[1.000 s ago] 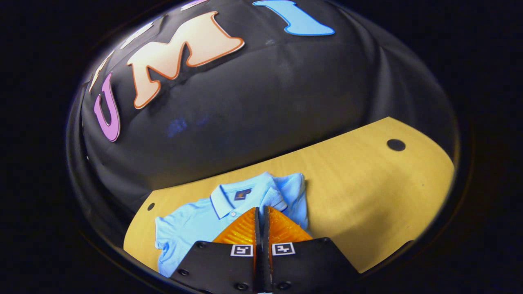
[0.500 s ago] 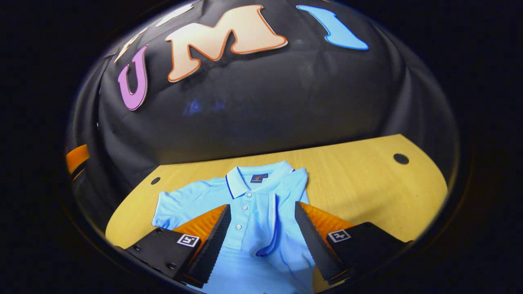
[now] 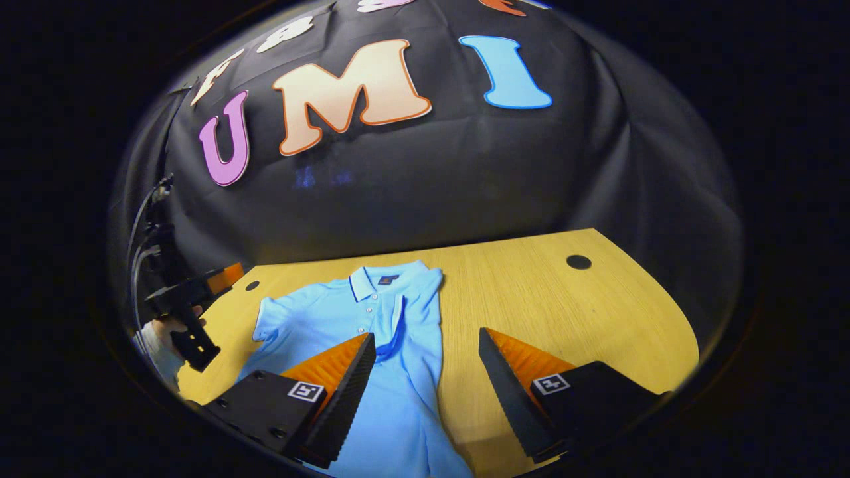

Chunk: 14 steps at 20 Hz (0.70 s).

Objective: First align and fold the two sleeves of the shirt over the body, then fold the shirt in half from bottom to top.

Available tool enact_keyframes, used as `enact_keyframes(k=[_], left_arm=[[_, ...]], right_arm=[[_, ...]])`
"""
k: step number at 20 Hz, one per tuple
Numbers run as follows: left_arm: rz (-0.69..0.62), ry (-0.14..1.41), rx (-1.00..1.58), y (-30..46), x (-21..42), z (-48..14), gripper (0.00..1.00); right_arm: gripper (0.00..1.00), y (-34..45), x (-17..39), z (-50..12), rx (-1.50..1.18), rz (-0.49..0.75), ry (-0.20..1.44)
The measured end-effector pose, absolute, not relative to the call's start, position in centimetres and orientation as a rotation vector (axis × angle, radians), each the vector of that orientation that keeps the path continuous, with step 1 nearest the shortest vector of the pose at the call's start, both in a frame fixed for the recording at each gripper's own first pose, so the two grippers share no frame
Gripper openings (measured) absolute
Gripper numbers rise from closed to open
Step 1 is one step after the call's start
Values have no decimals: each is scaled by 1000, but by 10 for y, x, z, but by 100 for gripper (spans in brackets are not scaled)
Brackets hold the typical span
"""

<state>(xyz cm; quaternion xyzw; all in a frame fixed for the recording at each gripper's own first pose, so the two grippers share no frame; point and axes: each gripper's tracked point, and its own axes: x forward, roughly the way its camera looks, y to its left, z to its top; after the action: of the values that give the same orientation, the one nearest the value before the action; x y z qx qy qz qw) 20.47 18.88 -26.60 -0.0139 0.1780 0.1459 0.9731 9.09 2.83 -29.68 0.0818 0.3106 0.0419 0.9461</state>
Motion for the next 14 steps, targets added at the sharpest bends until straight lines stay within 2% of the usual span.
enact_keyframes(k=[2,3,7,8,11,13,14], left_arm=[[297,412,-31,194,213,-294,94],[288,453,-51,194,215,-310,94],[287,602,-104,197,211,-353,95],[277,625,-118,196,210,-358,95],[260,729,-130,187,197,-385,95],[241,714,-118,187,200,-382,98],[235,720,-117,186,198,-382,90]], right_arm=[[94,18,80,-297,149,70,648],[98,15,77,-298,140,65,654],[98,15,70,-300,142,72,673],[94,17,70,-298,151,76,676],[98,19,69,-296,158,82,671],[98,20,67,-293,153,86,664],[98,20,66,-293,150,90,667]])
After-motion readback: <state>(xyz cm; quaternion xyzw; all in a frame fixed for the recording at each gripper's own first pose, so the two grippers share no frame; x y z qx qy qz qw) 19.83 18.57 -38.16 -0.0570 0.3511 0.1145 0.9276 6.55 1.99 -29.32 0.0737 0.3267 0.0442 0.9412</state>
